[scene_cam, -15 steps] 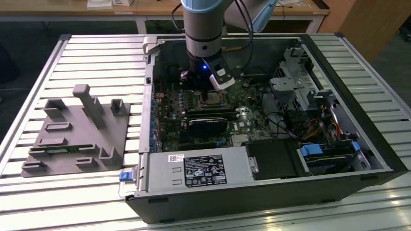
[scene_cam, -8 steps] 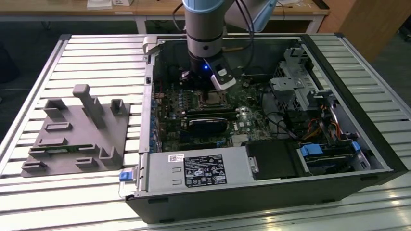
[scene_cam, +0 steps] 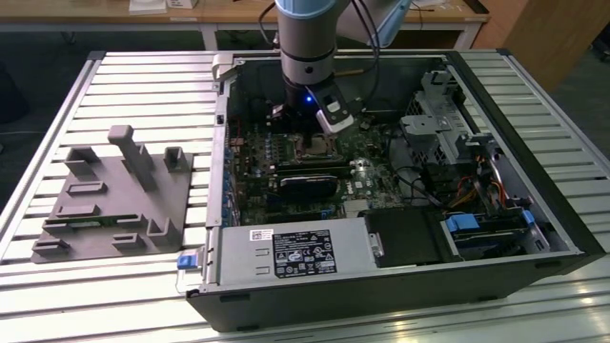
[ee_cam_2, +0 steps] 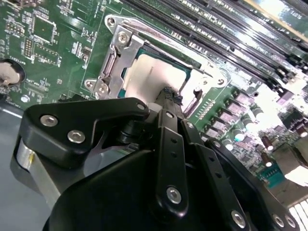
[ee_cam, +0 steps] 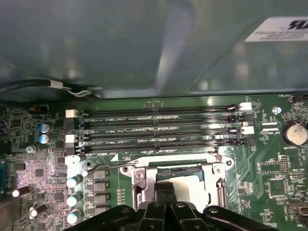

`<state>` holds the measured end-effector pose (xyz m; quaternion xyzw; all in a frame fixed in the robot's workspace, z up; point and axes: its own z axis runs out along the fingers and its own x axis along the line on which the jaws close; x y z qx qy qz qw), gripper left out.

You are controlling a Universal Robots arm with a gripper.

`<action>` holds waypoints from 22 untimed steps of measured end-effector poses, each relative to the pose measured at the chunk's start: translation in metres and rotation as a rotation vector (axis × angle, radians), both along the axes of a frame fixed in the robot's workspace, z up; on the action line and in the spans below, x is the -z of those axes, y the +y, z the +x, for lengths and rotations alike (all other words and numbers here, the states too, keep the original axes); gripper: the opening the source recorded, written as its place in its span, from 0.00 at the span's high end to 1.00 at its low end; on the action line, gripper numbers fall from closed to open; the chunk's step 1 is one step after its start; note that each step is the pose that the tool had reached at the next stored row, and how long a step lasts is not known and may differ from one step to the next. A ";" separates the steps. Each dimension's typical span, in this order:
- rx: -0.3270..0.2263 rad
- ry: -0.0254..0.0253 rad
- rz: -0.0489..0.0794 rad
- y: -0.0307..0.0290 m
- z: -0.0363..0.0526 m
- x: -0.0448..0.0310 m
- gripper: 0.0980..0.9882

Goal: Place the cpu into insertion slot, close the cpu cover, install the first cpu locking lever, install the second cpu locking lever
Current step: 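Close the cpu cover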

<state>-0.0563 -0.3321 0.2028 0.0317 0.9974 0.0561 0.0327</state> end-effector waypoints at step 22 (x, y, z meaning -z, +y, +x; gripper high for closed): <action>0.000 -0.0003 0.013 -0.0024 -0.0118 0.0036 0.99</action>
